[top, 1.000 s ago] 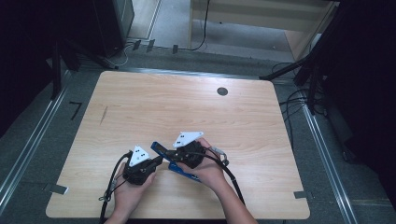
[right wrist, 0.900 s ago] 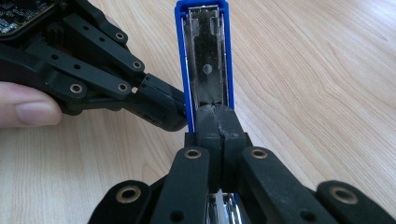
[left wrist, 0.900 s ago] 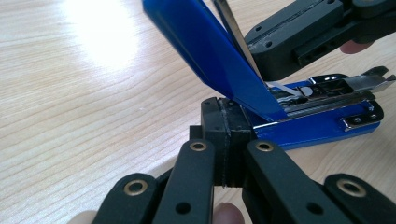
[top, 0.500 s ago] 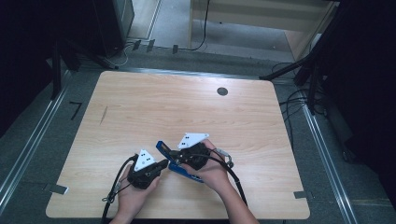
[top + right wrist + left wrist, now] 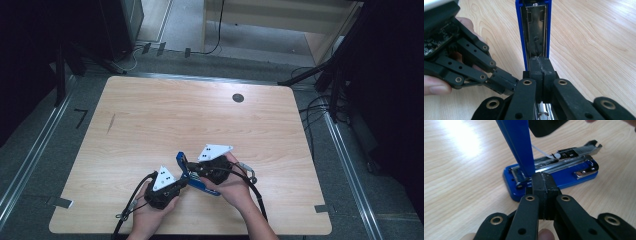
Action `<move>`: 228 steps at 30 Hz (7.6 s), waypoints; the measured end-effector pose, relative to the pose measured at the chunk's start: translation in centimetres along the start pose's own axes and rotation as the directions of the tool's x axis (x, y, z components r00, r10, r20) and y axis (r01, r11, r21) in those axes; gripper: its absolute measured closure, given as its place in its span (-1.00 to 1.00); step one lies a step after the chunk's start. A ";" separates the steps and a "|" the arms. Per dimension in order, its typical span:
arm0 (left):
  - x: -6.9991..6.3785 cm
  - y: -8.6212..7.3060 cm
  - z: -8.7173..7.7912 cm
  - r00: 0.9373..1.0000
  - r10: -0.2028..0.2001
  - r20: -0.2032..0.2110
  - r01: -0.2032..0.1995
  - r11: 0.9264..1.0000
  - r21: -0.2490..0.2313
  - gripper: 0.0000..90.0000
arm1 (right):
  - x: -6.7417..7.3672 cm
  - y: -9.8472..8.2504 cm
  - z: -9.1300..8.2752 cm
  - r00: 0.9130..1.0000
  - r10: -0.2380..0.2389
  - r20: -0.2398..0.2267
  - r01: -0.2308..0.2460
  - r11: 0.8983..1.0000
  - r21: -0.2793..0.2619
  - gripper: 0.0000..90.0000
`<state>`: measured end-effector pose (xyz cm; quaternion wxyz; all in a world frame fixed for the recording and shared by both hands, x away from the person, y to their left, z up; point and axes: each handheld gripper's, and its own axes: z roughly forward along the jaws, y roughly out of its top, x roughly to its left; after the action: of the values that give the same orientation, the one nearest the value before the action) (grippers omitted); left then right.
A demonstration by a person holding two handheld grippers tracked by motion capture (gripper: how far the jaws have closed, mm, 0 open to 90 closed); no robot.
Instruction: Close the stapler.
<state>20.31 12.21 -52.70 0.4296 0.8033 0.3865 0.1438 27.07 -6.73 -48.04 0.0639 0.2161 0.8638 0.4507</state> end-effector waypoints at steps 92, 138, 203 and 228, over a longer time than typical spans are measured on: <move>-1.7 0.6 2.3 0.998 0.064 0.009 -0.064 0.997 0.030 1.00 | 0.4 4.2 -3.2 0.998 0.018 0.062 -0.014 0.998 -0.068 1.00; -1.8 0.6 2.2 0.997 0.071 0.018 -0.071 0.997 0.036 1.00 | -0.3 -6.1 -6.4 0.985 0.145 0.096 -0.138 0.987 -0.081 1.00; 0.4 -0.9 -1.6 0.999 -0.037 0.022 0.038 0.997 -0.067 0.46 | 4.3 -9.4 -5.2 0.949 0.229 0.217 -0.199 0.968 -0.154 1.00; 8.7 -5.6 -11.2 0.948 -0.228 -0.223 0.188 0.964 -0.189 -0.71 | 4.3 -9.9 -4.0 0.930 0.244 0.276 -0.206 0.965 -0.162 1.00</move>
<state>16.94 27.05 -51.47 0.4569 0.6959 0.5057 0.2263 18.88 -12.80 -53.32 0.1532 0.3738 0.7829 0.4732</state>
